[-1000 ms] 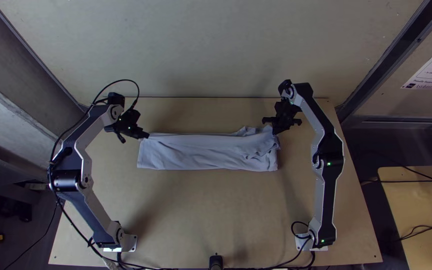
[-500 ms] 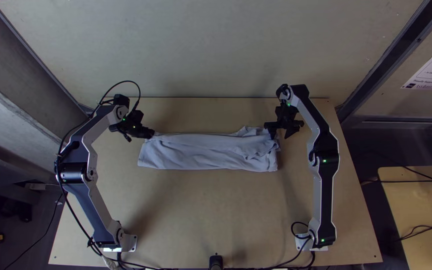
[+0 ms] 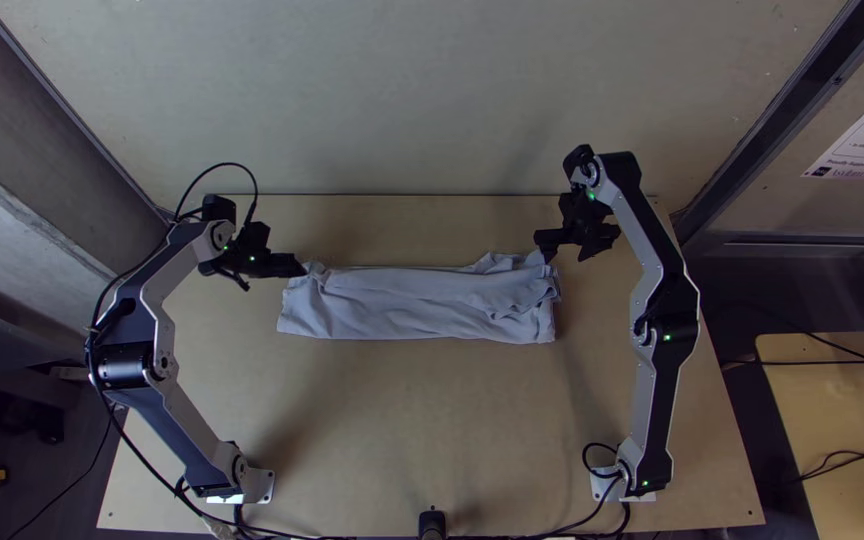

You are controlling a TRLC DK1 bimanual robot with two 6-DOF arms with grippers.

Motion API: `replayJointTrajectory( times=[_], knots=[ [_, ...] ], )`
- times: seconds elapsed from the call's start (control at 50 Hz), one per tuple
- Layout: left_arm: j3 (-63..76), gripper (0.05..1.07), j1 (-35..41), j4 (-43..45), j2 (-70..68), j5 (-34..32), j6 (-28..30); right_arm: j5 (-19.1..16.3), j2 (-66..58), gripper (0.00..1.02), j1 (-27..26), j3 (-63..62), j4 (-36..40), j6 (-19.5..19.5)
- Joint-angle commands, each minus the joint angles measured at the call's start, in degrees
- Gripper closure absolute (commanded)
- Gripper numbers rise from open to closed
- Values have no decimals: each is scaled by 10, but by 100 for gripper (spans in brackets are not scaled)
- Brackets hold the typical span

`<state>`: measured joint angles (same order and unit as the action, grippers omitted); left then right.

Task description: Fold the t-shirt

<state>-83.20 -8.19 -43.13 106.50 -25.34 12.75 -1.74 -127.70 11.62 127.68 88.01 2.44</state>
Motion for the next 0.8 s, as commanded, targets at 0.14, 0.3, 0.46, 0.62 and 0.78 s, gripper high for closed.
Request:
replayJointTrajectory(
  times=[0.14, 0.3, 0.46, 0.62, 0.78],
  knots=[
    [55, 10, -28, -8, -62, 39, 32, 8, 57, 10, 16, -58, 14, -7],
    [103, 10, -49, -8, -90, 5, 34, 7, 88, 10, 27, -101, 14, 2],
    [139, 10, -71, 0, -94, -38, 39, 7, 111, 10, 35, -132, 14, 11],
    [155, 10, -84, 15, -75, -69, 51, 7, 125, 10, 35, -127, 14, 18],
    [154, 10, -85, 20, -47, -103, 43, 7, 143, 10, 34, -129, 14, 27]
  ],
)
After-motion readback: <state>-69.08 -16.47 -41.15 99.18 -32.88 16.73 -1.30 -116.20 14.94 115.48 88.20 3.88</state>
